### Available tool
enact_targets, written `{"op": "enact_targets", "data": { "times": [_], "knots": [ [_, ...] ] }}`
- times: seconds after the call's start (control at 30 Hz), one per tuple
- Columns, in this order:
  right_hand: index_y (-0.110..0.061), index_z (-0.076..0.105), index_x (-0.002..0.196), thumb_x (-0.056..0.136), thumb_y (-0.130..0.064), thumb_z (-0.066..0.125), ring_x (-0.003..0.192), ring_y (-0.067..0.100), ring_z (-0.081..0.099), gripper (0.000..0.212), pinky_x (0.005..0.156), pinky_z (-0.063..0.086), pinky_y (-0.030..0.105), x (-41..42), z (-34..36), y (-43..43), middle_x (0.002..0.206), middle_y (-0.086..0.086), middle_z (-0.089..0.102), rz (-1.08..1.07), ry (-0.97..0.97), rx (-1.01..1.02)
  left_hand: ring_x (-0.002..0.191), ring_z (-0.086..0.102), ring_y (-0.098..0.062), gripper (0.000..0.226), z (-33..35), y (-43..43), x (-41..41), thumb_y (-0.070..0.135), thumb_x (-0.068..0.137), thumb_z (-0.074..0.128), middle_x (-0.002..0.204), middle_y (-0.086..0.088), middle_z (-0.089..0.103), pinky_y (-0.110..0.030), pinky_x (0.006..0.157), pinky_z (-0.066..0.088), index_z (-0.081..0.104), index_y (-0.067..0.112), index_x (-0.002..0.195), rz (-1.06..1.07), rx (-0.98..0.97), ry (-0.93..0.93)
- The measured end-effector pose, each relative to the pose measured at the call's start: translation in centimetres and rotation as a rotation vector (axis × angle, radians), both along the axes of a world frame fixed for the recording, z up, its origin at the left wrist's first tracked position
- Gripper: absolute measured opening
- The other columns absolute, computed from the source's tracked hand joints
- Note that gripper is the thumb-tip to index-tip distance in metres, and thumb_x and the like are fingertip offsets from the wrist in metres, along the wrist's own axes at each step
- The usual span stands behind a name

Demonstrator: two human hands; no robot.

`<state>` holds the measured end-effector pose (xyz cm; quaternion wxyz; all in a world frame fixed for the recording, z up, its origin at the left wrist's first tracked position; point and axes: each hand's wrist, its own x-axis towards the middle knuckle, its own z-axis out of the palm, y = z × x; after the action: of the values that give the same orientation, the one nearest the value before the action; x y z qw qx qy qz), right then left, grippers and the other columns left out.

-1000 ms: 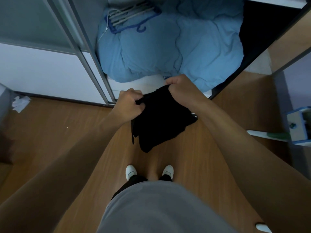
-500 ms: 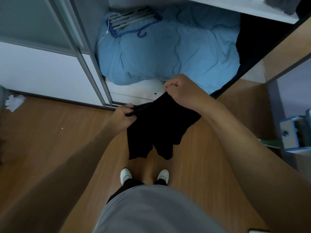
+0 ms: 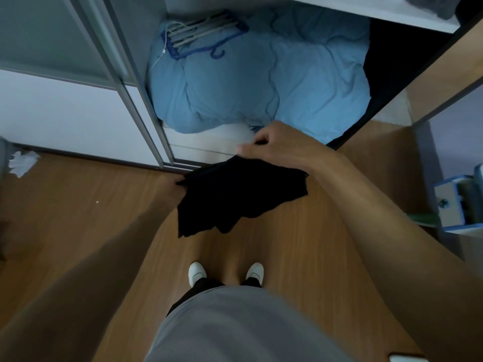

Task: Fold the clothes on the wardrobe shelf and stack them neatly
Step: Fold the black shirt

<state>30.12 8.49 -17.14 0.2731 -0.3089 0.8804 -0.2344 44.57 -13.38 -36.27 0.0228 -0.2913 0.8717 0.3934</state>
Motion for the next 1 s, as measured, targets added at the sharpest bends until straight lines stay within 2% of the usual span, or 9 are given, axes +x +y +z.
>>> {"op": "enact_targets", "data": {
  "times": [0.07,0.27,0.37,0.43,0.5,0.67,0.8,0.93,1.0],
  "knots": [
    [-0.023,0.067,0.076,0.062,-0.078,0.068,0.072,0.007,0.064,0.056,0.067,0.05,0.029,0.0,-0.9,0.2,0.072,-0.012,0.067,0.035,-0.041,0.251,0.083,0.063,-0.032,0.021,0.4,-1.2,0.0,-0.008,0.092,0.054,0.095,-0.023,0.07,-0.019,0.062,0.044,0.072,-0.004,0.101,0.145,0.041,0.043],
    [-0.013,0.069,0.079,0.09,-0.043,0.068,0.076,0.015,0.061,0.031,0.066,0.043,0.029,-0.4,-1.8,-0.1,0.074,-0.001,0.062,0.171,-0.034,0.303,0.088,0.067,-0.027,0.03,3.2,-2.5,-0.8,0.001,0.083,0.045,0.089,-0.01,0.072,-0.036,0.082,0.056,0.073,0.01,0.086,0.305,0.096,0.129],
    [-0.01,0.071,0.089,0.088,-0.047,0.07,0.079,0.014,0.062,0.037,0.067,0.044,0.027,-0.8,-1.4,0.3,0.077,-0.004,0.062,0.14,-0.072,0.294,0.07,0.061,-0.023,0.031,4.4,-2.6,-0.8,0.011,0.083,0.039,0.065,0.0,0.061,-0.034,0.07,0.051,0.064,0.02,0.067,0.262,0.061,0.143],
    [-0.019,0.063,0.092,0.082,-0.06,0.07,0.086,0.013,0.062,0.043,0.076,0.049,0.026,-1.0,-1.3,0.5,0.084,-0.008,0.059,0.087,-0.083,0.306,0.057,0.051,-0.019,0.033,5.2,-2.4,-0.9,0.013,0.081,0.036,0.053,0.005,0.049,-0.03,0.059,0.042,0.054,0.022,0.055,0.241,0.042,0.169],
    [-0.024,0.059,0.089,0.081,-0.062,0.069,0.083,0.011,0.06,0.041,0.071,0.047,0.025,-1.1,-1.3,0.5,0.084,-0.01,0.058,0.091,-0.058,0.316,0.051,0.04,-0.015,0.035,6.0,-2.1,-1.2,0.011,0.08,0.036,0.048,0.007,0.038,-0.028,0.053,0.033,0.044,0.023,0.048,0.22,0.028,0.217],
    [-0.013,0.074,0.091,0.095,-0.023,0.064,0.072,0.01,0.057,0.015,0.064,0.042,0.026,-1.0,-1.8,0.5,0.075,-0.004,0.063,0.123,-0.139,0.161,0.051,0.035,-0.011,0.026,7.1,-1.6,-2.2,0.006,0.081,0.037,0.055,-0.005,0.033,-0.028,0.051,0.029,0.035,0.008,0.056,0.168,0.032,0.311],
    [-0.026,0.076,0.091,0.09,-0.002,0.059,0.078,0.006,0.063,0.029,0.068,0.046,0.012,-0.2,-1.7,0.5,0.084,-0.009,0.072,0.056,-0.279,0.061,0.057,0.038,-0.016,0.022,7.3,-1.7,-2.4,0.004,0.082,0.038,0.059,-0.016,0.036,-0.031,0.054,0.03,0.039,-0.003,0.061,0.108,0.004,0.359],
    [-0.004,0.074,0.097,0.068,-0.007,0.058,0.084,0.035,0.065,0.034,0.073,0.049,0.041,0.6,-1.9,-0.2,0.098,0.025,0.072,-0.021,-0.431,0.073,0.058,0.041,-0.024,0.021,7.9,-1.0,-2.9,0.006,0.079,0.041,0.061,-0.024,0.042,-0.035,0.056,0.033,0.04,-0.003,0.06,0.01,-0.097,0.412],
    [0.007,0.065,0.084,0.053,-0.011,0.054,0.074,0.034,0.052,0.038,0.066,0.036,0.041,1.0,-2.0,-0.7,0.08,0.023,0.061,-0.054,-0.466,0.071,0.06,0.045,-0.03,0.02,8.3,-0.3,-3.4,0.006,0.078,0.042,0.06,-0.016,0.044,-0.041,0.058,0.038,0.042,-0.001,0.059,-0.042,-0.166,0.432]
  ]
}}
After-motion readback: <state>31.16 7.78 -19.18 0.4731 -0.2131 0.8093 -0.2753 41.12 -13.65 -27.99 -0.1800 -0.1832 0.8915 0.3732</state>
